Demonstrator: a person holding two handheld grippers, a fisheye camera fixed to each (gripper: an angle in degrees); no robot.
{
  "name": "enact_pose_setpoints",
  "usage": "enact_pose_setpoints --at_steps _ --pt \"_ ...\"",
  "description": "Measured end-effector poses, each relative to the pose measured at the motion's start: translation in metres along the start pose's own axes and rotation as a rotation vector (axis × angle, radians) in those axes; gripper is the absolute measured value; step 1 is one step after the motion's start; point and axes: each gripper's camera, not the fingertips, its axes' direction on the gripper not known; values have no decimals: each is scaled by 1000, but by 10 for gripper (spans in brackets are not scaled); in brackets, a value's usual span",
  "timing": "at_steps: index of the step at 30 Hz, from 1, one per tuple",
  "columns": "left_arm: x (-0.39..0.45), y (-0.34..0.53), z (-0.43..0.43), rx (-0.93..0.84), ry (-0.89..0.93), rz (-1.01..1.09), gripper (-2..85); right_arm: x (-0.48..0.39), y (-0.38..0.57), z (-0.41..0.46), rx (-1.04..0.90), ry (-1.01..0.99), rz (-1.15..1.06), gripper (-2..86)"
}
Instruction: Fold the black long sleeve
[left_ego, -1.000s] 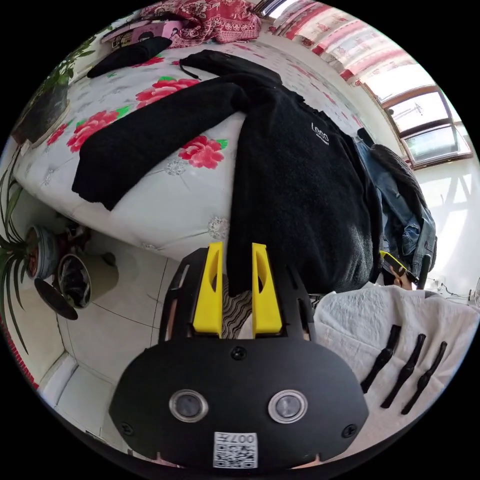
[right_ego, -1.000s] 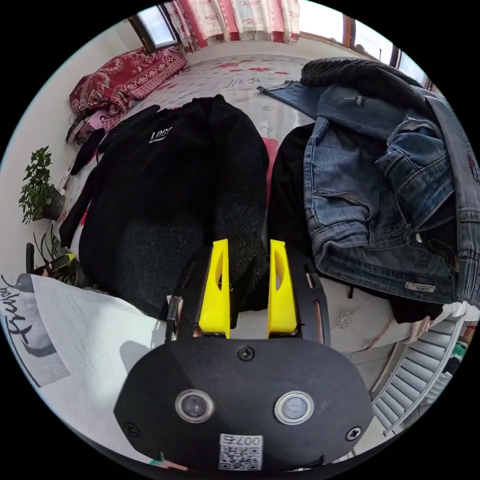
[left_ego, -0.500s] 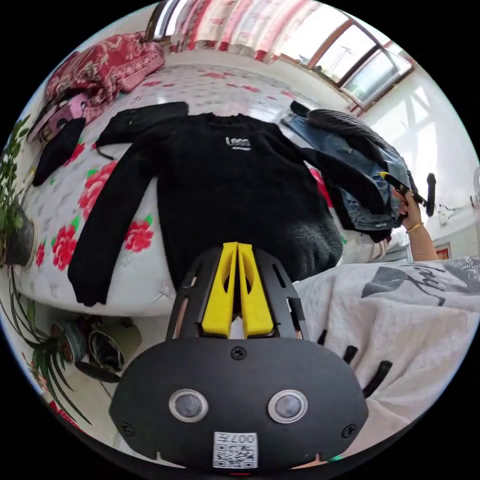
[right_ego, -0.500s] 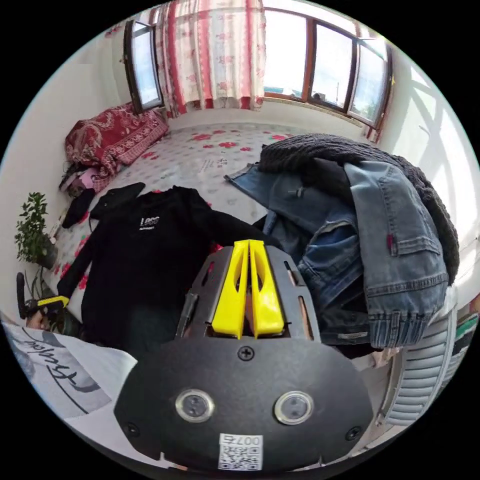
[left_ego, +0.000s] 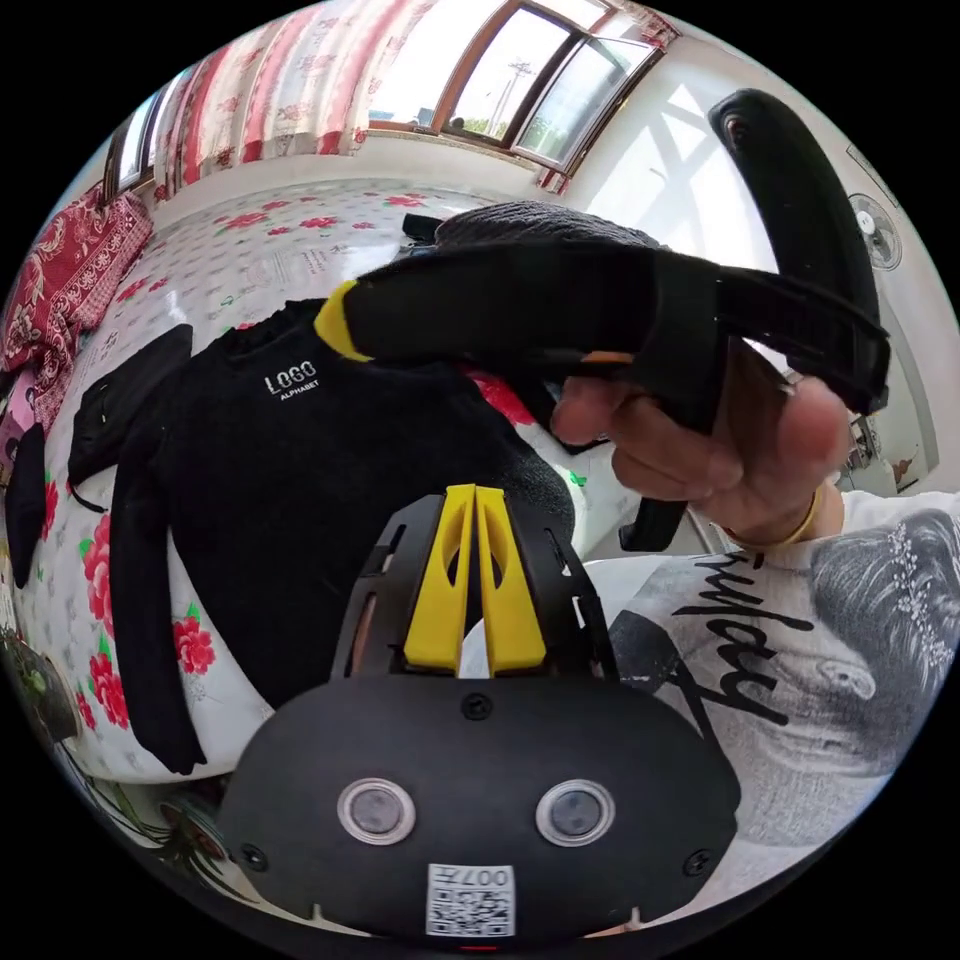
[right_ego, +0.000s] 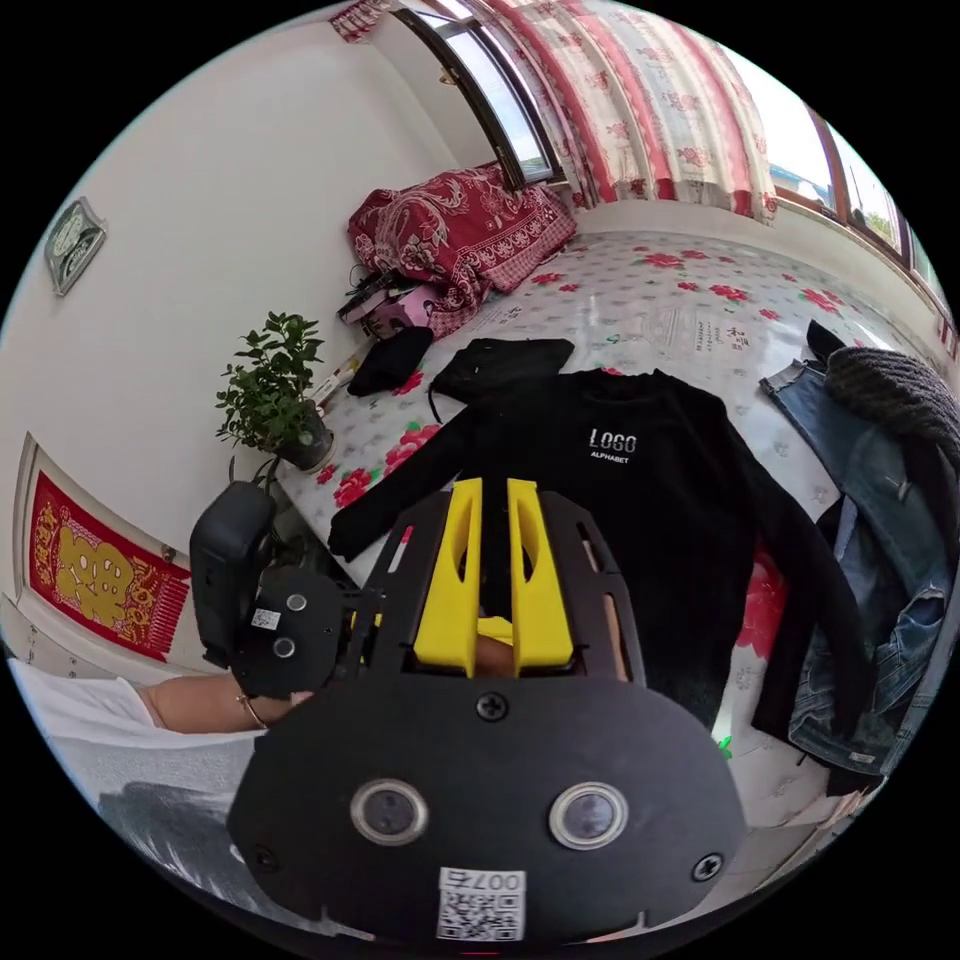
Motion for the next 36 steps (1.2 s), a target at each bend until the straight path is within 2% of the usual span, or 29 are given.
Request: enact_pose_setpoints --at_steps 8,27,28,30,34,36 --pt "15 6 17 -30 -42 21 -8 -30 10 9 27 47 -15 23" --pt "40 15 64 -80 -126 -8 -9 -28 16 35 27 138 25 2" --pt "41 14 69 -98 -137 -8 -9 -26 16 37 30 146 26 2" --pt "47 18 76 -102 -315 -2 -9 -6 20 44 10 140 45 1" --pt "6 40 78 -143 -429 -176 -7 45 46 54 -61 213 22 0" --pt "-26 63 84 -175 -423 -309 -2 89 73 70 -195 285 49 0"
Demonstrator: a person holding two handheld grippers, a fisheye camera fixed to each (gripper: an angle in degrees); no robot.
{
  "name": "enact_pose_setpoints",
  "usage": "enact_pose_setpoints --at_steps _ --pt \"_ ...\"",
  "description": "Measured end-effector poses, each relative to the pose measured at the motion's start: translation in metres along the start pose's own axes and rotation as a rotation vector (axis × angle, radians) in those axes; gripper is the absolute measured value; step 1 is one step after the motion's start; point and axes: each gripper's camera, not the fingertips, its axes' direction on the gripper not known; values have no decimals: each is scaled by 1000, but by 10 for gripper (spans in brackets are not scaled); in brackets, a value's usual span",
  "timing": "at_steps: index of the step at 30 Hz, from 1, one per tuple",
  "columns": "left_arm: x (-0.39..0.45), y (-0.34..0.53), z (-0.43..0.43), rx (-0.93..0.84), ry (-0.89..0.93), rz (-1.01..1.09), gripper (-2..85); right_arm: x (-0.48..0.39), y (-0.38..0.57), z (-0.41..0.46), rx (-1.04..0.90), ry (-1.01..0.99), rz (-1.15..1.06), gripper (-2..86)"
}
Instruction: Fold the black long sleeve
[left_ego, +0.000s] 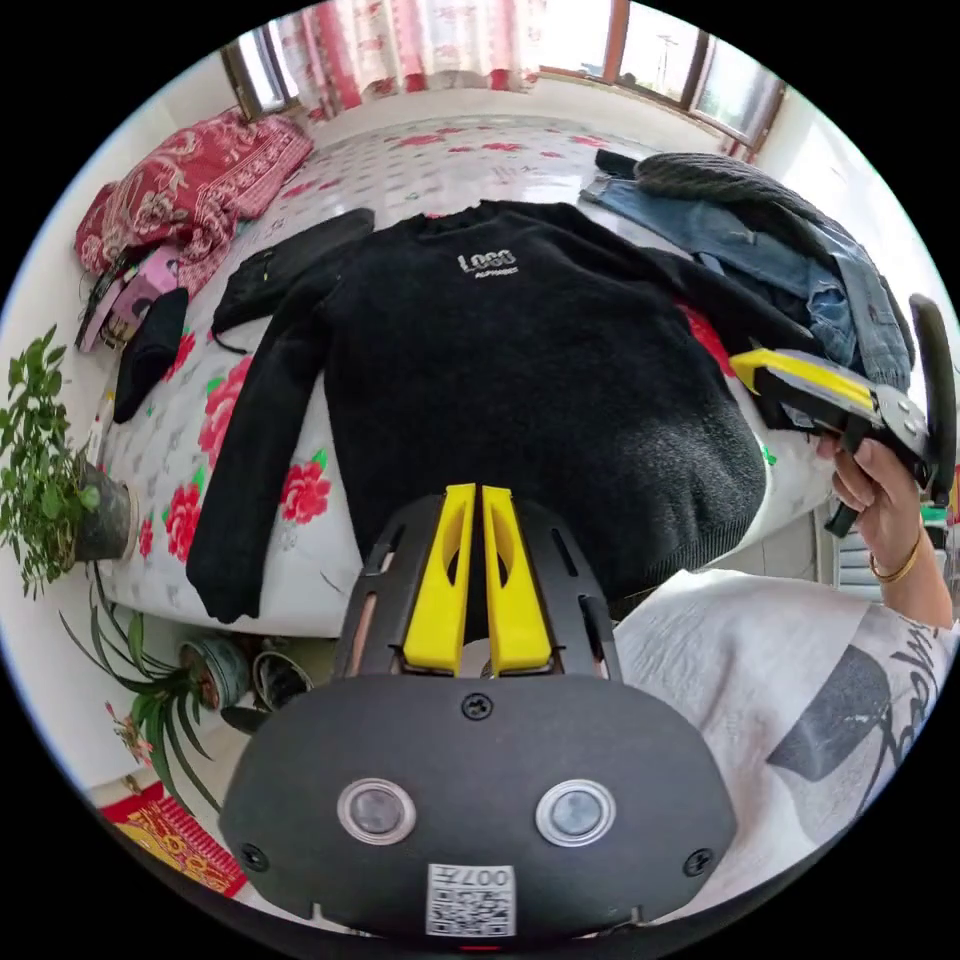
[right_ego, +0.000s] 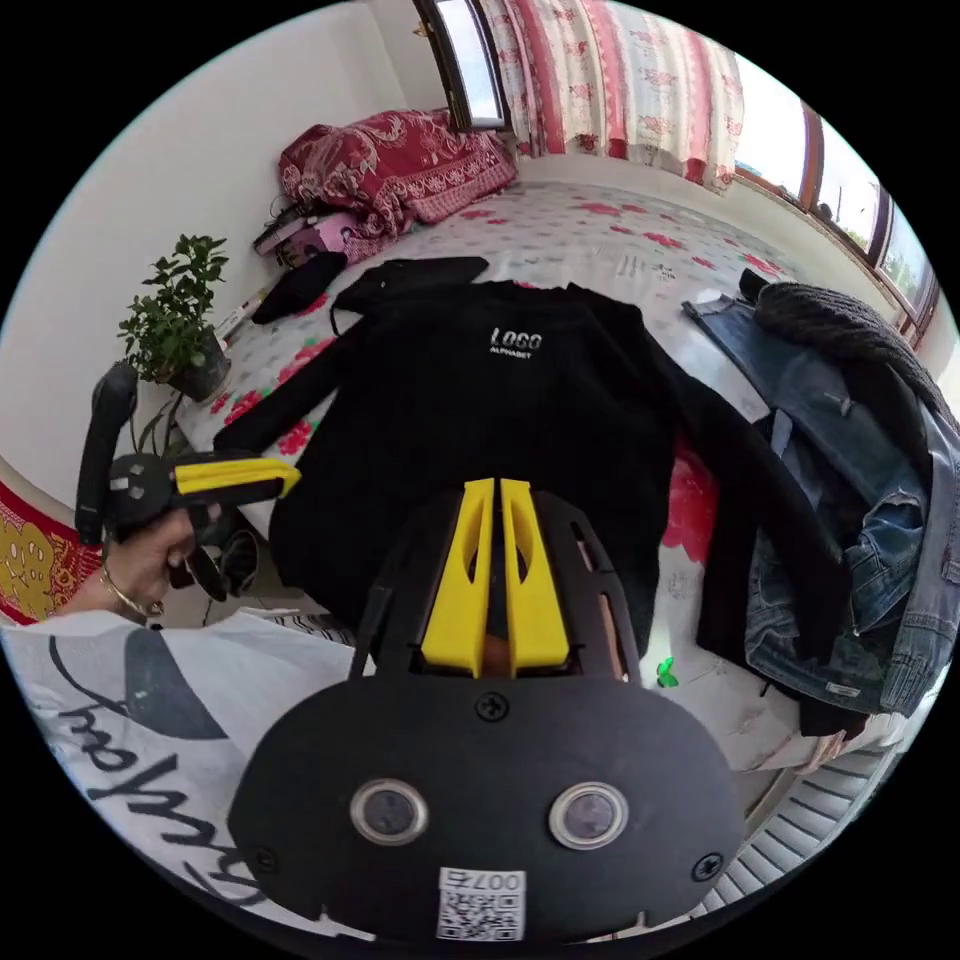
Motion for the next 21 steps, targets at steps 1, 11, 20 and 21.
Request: enact_pose_setpoints --at_steps 1,11,20,21 --pt "-5 3 6 -18 -1 -21 -1 9 6 9 -39 14 8 1" --pt "-8 20 49 -151 -53 -131 11 54 57 81 -237 66 -12 42" --pt "-1 18 62 -199 -55 -146 1 69 52 77 -221 43 10 71" --pt "0 19 62 -202 -55 -147 0 73 52 74 -216 32 25 77"
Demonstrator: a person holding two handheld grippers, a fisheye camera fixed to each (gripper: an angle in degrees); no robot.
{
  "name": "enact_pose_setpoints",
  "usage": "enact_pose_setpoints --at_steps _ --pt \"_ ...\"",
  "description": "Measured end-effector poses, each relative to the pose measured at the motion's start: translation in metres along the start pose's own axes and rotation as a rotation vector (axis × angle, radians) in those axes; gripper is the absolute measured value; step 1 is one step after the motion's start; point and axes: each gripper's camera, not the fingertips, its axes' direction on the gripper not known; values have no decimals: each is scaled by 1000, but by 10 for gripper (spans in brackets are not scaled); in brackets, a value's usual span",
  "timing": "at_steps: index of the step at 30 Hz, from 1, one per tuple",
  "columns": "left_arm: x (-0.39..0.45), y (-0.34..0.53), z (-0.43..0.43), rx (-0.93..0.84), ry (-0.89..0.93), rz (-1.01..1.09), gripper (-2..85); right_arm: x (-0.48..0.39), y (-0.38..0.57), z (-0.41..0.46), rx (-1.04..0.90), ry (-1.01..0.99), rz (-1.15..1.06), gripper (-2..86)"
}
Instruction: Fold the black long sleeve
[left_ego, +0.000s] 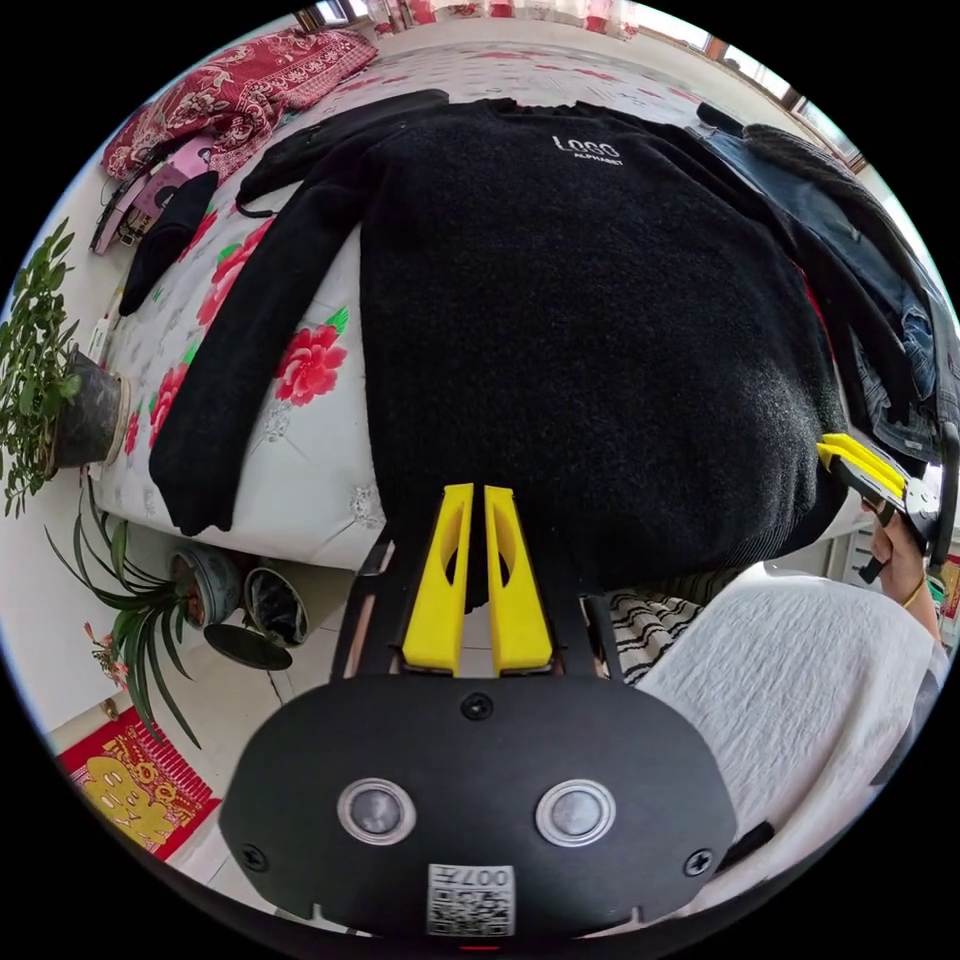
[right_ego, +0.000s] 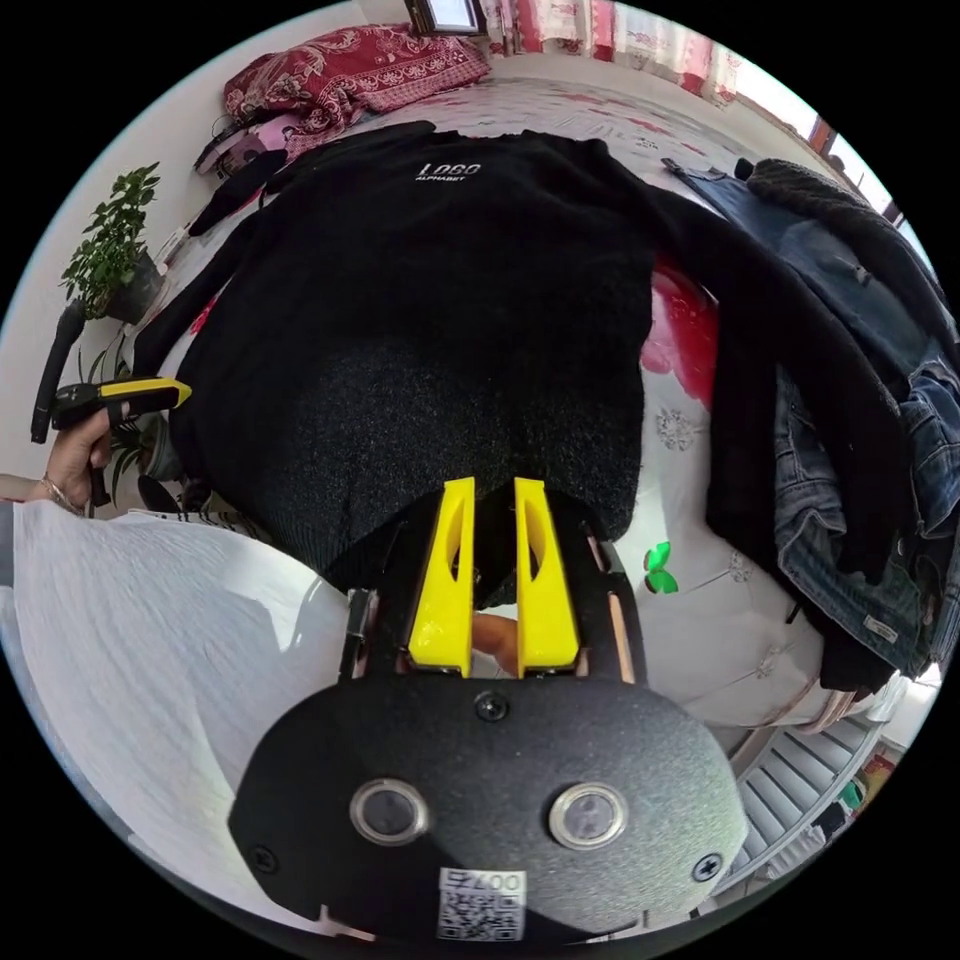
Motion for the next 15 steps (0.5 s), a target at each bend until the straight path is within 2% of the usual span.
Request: enact_pose_setpoints --at_steps 6,15 --pt "-2 1 -6 2 3 0 -1 44 23 -35 141 13 142 123" --pt "-8 4 -21 0 -12 21 -3 103 41 -18 33 -80 250 128"
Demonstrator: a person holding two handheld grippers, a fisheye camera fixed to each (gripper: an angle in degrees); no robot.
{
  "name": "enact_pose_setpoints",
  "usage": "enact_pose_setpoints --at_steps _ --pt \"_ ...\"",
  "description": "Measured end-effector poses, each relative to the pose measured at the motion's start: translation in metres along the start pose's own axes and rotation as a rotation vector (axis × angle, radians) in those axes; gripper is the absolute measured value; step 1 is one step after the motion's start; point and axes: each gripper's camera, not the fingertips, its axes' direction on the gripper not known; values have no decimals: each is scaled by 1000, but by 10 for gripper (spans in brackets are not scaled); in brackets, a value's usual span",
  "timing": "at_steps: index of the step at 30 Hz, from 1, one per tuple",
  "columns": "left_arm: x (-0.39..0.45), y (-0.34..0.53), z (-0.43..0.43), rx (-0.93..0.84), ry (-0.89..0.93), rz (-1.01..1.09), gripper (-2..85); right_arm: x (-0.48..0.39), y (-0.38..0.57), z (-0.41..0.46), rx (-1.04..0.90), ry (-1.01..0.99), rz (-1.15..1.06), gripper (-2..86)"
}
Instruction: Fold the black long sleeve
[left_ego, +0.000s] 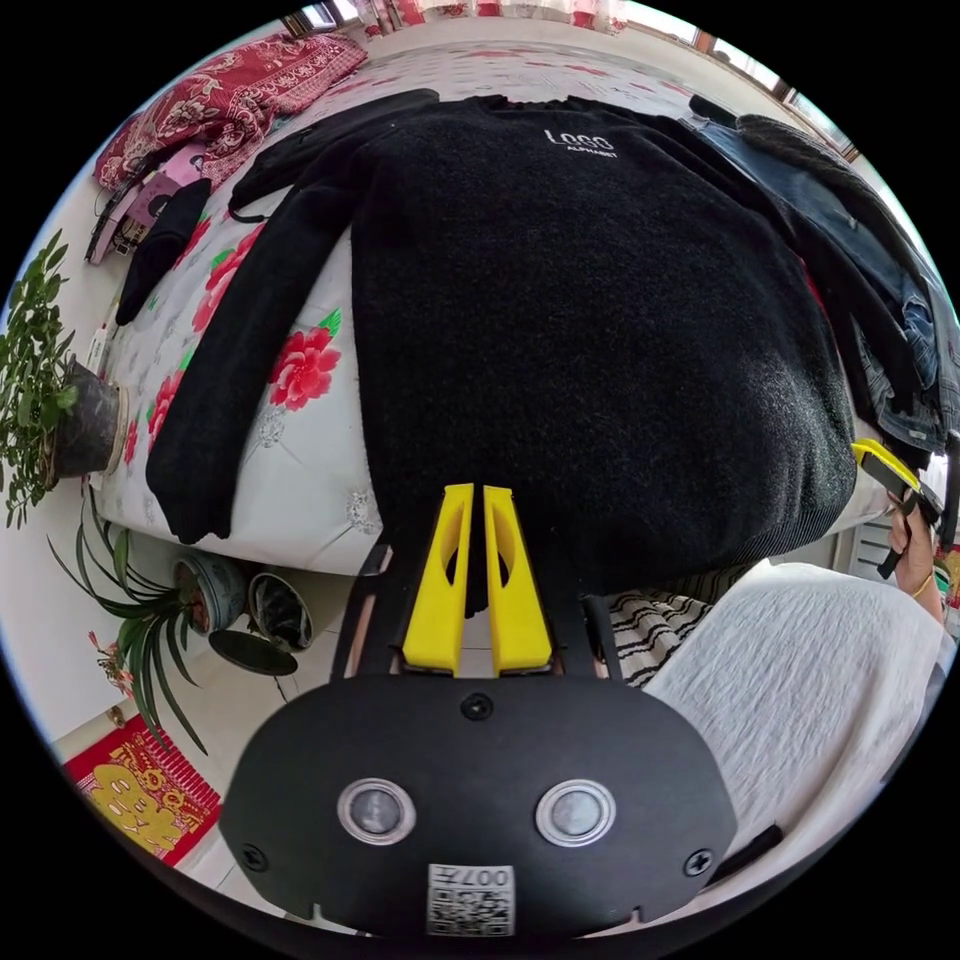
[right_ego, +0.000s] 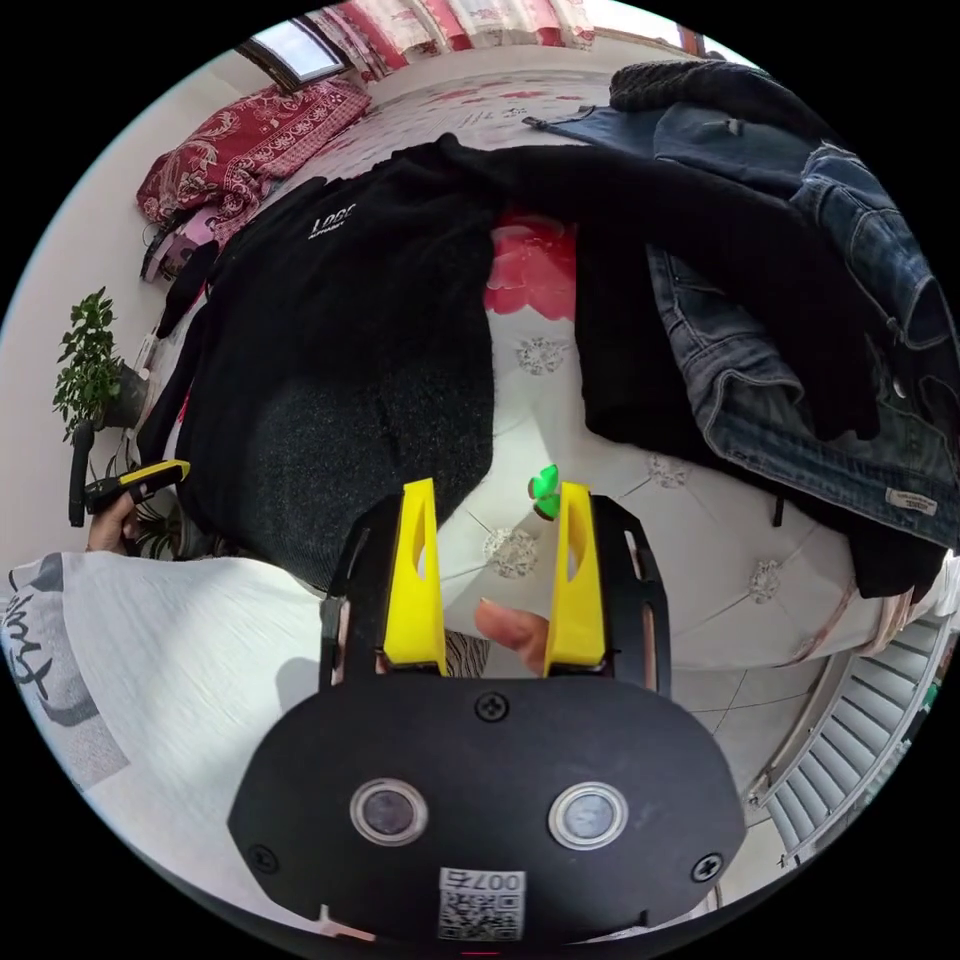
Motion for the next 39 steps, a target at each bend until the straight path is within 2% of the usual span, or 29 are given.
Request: enact_pose_setpoints --at_steps 5,10,12,14,17,23,25,27,29,33,37,39 --pt "-11 3 -10 -4 11 -1 -4 -7 0 1 -4 22 -67 89" --pt "-29 10 -24 19 32 -41 -6 1 -3 -3 -30 -129 -97 35" --pt "-63 41 -59 252 122 -160 -4 3 3 -16 17 -149 -132 23" --pt "-95 69 -78 378 249 -210 3 7 11 -34 82 -183 -147 20" --pt "-139 100 -73 327 299 -274 55 16 22 -51 141 -238 -138 24" --pt "-163 115 -40 207 398 -281 114 23 14 -43 114 -142 -42 60" --pt "-156 102 -34 179 406 -247 114 20 4 -33 55 -180 -47 66" --pt "-152 87 -37 117 285 -232 71 7 -9 -12 -61 -163 -72 60" --pt "-159 78 -42 56 289 -190 31 -7 -16 -14 -62 -71 -101 46" --pt "-177 77 -81 89 264 -89 16 -42 -13 -50 -17 -67 -255 25" --pt "-197 99 -102 106 235 -116 20 -60 19 -73 12 -77 -306 25" --pt "-206 115 -79 47 205 -155 32 -70 42 -50 -72 -114 -277 37"
